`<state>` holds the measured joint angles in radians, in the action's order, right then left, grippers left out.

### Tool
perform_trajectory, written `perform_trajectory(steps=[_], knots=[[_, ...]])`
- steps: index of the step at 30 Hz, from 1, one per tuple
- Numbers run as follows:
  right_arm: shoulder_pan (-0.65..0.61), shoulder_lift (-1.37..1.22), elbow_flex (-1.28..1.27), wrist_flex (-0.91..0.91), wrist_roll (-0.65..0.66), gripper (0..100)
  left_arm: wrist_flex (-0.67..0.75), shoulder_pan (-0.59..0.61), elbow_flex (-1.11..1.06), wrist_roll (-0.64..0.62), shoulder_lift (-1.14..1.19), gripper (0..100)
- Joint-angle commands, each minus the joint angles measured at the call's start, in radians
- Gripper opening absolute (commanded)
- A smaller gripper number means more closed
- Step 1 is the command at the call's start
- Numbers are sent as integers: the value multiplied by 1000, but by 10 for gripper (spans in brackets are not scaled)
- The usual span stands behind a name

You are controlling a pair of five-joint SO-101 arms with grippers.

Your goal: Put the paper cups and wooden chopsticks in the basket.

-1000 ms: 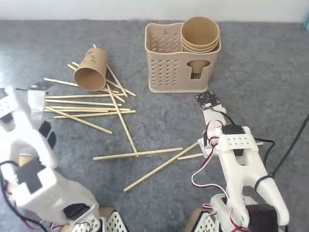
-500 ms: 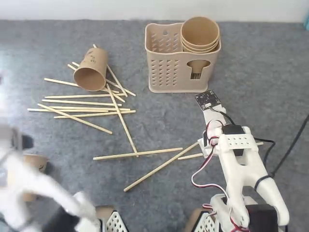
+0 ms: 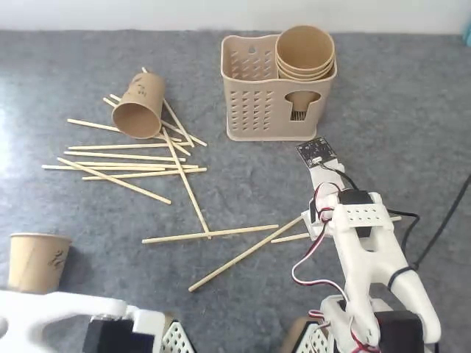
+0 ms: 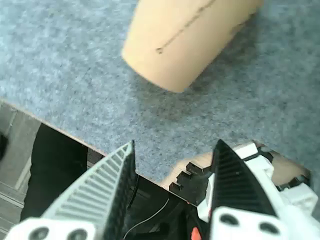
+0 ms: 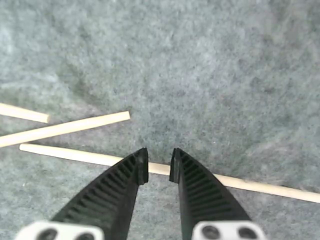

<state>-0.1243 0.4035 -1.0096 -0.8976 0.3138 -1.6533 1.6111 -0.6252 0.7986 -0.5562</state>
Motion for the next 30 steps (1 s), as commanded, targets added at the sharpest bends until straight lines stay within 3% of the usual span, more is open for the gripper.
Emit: perform_trajectory(steps=[1,7,16,20,26,30], knots=[[13,4,2,15,14,96,120,103,-68,11,-35,152],[13,4,2,15,14,96,370,110,-266,-37,-35,126],[18,7,2,10,5,96,692,-129,-449,-436,-37,123],[18,5,2,10,3,96,730,-192,-452,-522,-43,123],[15,5,2,12,8,96,730,-276,-449,-540,-43,124],[15,5,2,12,9,96,752,-334,-421,-651,-43,126]])
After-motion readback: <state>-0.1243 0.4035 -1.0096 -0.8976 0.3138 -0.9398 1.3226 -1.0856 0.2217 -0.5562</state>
